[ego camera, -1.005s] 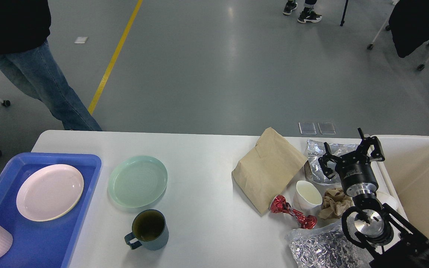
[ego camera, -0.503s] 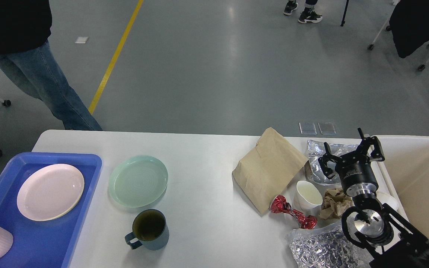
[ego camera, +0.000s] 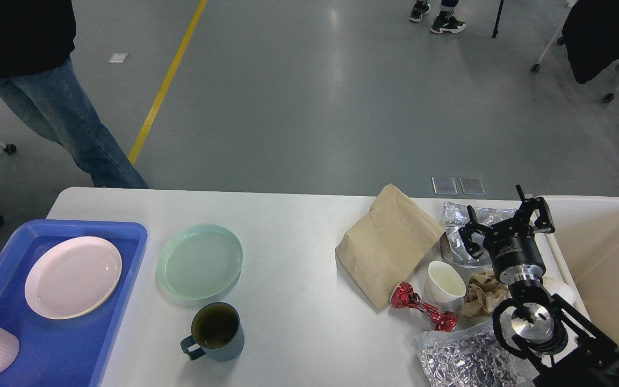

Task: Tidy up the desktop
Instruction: 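Raise the left gripper away from the tray, then lower the left gripper onto the dark teal mug and grasp it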

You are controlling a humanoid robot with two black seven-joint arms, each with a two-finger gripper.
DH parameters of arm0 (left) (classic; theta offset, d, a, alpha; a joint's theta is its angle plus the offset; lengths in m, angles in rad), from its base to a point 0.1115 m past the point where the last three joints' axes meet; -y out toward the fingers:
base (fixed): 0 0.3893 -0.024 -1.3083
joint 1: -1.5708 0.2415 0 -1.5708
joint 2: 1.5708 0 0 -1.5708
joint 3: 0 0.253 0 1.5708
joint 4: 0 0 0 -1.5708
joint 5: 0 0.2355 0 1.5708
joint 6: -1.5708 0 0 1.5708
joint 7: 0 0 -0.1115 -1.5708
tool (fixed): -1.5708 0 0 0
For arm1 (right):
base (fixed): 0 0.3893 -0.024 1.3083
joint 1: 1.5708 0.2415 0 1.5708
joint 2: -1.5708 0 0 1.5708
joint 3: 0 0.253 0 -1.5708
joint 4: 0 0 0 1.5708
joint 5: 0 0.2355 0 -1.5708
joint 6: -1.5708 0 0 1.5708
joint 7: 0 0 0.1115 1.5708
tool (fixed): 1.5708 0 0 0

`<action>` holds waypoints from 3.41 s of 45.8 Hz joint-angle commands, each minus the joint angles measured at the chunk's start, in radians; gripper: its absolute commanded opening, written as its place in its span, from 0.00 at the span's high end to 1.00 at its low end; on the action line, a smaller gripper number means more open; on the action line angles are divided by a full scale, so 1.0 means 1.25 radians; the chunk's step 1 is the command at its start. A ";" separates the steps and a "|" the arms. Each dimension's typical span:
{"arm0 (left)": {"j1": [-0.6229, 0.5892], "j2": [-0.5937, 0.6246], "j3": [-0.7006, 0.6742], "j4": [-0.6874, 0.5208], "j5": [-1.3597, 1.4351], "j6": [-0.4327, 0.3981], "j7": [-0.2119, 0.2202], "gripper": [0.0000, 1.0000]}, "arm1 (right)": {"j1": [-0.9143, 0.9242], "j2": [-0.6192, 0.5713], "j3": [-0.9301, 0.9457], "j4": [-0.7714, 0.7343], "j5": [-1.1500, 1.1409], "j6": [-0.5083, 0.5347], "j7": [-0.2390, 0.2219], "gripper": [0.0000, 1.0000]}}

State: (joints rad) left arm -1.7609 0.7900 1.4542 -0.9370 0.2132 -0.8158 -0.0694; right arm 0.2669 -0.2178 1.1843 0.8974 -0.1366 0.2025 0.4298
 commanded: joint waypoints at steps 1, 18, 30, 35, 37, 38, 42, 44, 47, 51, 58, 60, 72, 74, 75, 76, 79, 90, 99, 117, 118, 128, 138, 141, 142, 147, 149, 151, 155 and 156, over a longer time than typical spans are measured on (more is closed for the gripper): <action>-0.094 -0.103 0.039 -0.062 -0.005 -0.063 -0.002 0.07 | 0.000 0.000 0.000 0.000 0.000 0.000 0.000 0.00; -0.416 -0.373 0.123 -0.298 -0.199 -0.092 -0.007 0.09 | 0.000 0.000 0.000 0.000 0.000 0.000 0.000 0.00; -0.628 -0.499 0.113 -0.470 -0.293 -0.086 -0.022 0.09 | 0.000 0.000 0.000 0.000 0.000 0.000 0.000 0.00; -0.684 -0.508 0.079 -0.512 -0.303 -0.090 -0.061 0.09 | 0.000 0.000 0.000 0.000 0.000 0.000 0.000 0.00; -0.688 -0.514 0.064 -0.516 -0.303 -0.097 -0.077 0.09 | 0.000 0.000 0.000 0.000 0.000 0.000 0.000 0.00; -0.689 -0.515 0.058 -0.516 -0.304 -0.100 -0.082 0.09 | 0.000 0.000 0.000 0.000 0.000 0.000 0.000 0.00; -0.689 -0.523 0.041 -0.514 -0.308 -0.101 -0.093 0.09 | 0.000 0.000 0.000 0.000 0.000 0.000 0.000 0.00; -0.690 -0.531 0.034 -0.516 -0.318 -0.101 -0.093 0.09 | 0.000 0.000 0.000 0.000 0.000 0.000 0.000 0.00; -0.691 -0.541 0.028 -0.514 -0.336 -0.098 -0.092 0.09 | 0.000 0.000 0.000 0.000 0.000 0.000 0.000 0.00; -0.685 -0.545 0.026 -0.511 -0.340 -0.092 -0.092 0.09 | 0.000 0.000 0.000 0.000 0.000 0.000 0.000 0.00; -0.643 -0.558 0.026 -0.510 -0.340 -0.075 -0.092 0.09 | 0.000 0.000 0.000 0.000 0.000 0.000 0.000 0.00; -0.621 -0.558 0.026 -0.511 -0.340 -0.067 -0.093 0.09 | 0.000 0.000 0.000 0.000 0.000 0.000 0.000 0.00; -0.414 -0.556 -0.009 -0.510 -0.323 0.098 -0.082 0.09 | 0.000 0.000 0.000 0.001 0.000 0.000 0.000 0.00; -0.377 -0.560 -0.012 -0.510 -0.313 0.121 -0.082 0.09 | -0.001 0.000 0.000 0.001 0.000 0.000 0.000 0.00; -0.362 -0.561 -0.016 -0.508 -0.308 0.132 -0.082 0.09 | 0.000 0.000 0.000 0.001 0.000 0.000 0.000 0.00; -0.348 -0.564 -0.022 -0.508 -0.300 0.144 -0.082 0.09 | 0.000 0.000 0.000 0.001 0.000 0.000 0.000 0.00; -0.300 -0.567 -0.047 -0.506 -0.268 0.191 -0.079 0.09 | 0.000 0.000 0.000 0.001 0.000 0.000 0.000 0.00; -0.138 -0.582 -0.069 -0.470 -0.223 0.333 -0.022 0.09 | -0.001 0.000 0.000 0.001 0.000 0.000 0.000 0.00; -0.037 -0.583 -0.083 -0.415 -0.151 0.411 0.064 0.09 | 0.000 0.000 0.000 0.001 0.000 0.000 0.000 0.00; 0.082 -0.584 -0.129 -0.324 -0.144 0.417 0.064 0.09 | 0.000 0.000 0.000 0.001 0.000 0.000 0.000 0.00; 0.088 -0.585 -0.129 -0.319 -0.144 0.417 0.064 0.09 | -0.001 0.000 0.000 0.001 0.000 0.000 0.000 0.00; 0.135 -0.588 -0.129 -0.307 -0.142 0.498 0.065 0.10 | 0.000 0.000 0.000 0.001 0.000 0.000 0.001 0.00; 0.146 -0.588 -0.130 -0.308 -0.142 0.527 0.064 0.24 | -0.001 0.000 0.000 0.001 0.000 0.000 0.000 0.00; 0.145 -0.588 -0.130 -0.308 -0.142 0.525 0.064 0.39 | 0.000 0.000 0.000 0.001 0.000 0.000 0.000 0.00; 0.145 -0.588 -0.130 -0.308 -0.142 0.525 0.064 0.42 | 0.000 0.000 0.000 0.001 0.000 0.000 0.000 0.00; 0.146 -0.587 -0.130 -0.311 -0.140 0.523 0.063 0.51 | 0.000 0.000 0.000 0.001 0.000 0.000 0.000 0.00; 0.146 -0.588 -0.130 -0.311 -0.141 0.523 0.063 0.55 | 0.000 0.000 0.000 0.001 0.000 0.000 0.000 0.00; 0.146 -0.587 -0.130 -0.311 -0.141 0.521 0.063 0.62 | 0.000 0.000 0.000 0.001 0.000 0.000 0.000 0.00; 0.146 -0.585 -0.130 -0.314 -0.141 0.521 0.064 0.77 | 0.000 0.000 0.000 0.001 0.000 0.000 0.000 0.00; 0.146 -0.585 -0.130 -0.314 -0.141 0.523 0.065 0.80 | -0.001 0.000 0.000 0.001 0.000 0.000 0.000 0.00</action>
State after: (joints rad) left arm -1.5788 0.0567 1.2915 -1.3265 0.0368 -0.1636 0.0092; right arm 0.2666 -0.2178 1.1842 0.8990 -0.1365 0.2025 0.4299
